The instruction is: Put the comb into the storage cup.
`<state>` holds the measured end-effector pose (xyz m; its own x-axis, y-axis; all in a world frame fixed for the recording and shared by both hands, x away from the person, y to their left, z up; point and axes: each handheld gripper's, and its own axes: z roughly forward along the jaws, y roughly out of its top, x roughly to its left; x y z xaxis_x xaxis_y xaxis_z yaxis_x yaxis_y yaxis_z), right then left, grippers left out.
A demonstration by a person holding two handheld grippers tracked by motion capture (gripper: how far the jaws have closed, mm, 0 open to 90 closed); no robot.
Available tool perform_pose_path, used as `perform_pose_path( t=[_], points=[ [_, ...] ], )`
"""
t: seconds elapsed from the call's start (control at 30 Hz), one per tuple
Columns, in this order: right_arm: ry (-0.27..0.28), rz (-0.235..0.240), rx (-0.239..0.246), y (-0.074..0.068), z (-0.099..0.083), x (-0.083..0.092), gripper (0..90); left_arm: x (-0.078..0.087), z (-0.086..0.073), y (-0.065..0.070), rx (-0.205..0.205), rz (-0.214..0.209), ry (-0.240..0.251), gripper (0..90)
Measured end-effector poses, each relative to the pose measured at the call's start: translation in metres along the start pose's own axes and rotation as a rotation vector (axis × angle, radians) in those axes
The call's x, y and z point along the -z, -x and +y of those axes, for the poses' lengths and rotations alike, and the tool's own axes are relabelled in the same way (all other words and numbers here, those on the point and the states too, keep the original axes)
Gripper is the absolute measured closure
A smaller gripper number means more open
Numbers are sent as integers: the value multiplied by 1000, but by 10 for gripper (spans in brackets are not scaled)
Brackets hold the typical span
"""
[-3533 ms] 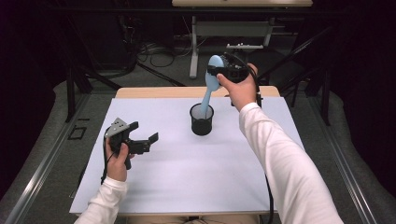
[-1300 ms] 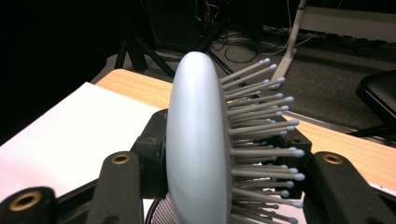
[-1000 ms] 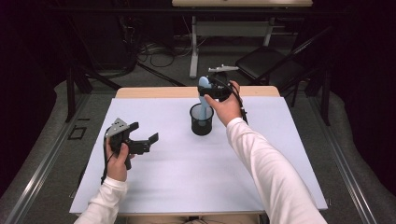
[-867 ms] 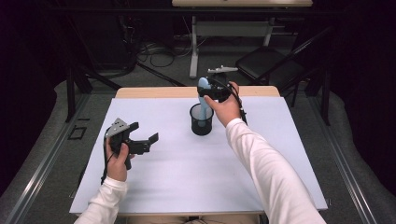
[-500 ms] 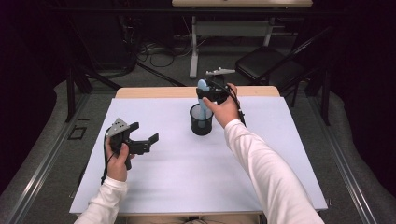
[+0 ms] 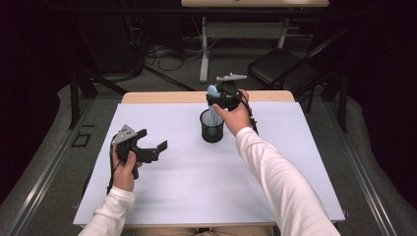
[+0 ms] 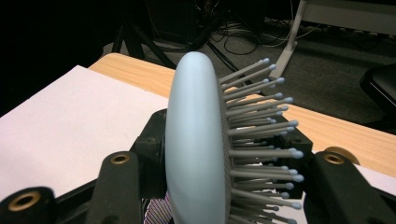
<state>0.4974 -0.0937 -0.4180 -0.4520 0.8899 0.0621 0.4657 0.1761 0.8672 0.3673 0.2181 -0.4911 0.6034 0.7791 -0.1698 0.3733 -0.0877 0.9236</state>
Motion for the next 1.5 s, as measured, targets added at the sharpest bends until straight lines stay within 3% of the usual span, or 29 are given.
perform_pose_path(
  t=[1.2,1.43,1.5],
  points=[
    [-14,21,-29,0,0,0,452,-1,-1,1,3,2,-5,7],
    [-16,33,-39,0,-1,-1,358,-1,-1,0,2,2,-4,7],
    [-9,25,-33,-1,-1,-2,294,-2,-1,-1,11,2,-1,7]
  ],
)
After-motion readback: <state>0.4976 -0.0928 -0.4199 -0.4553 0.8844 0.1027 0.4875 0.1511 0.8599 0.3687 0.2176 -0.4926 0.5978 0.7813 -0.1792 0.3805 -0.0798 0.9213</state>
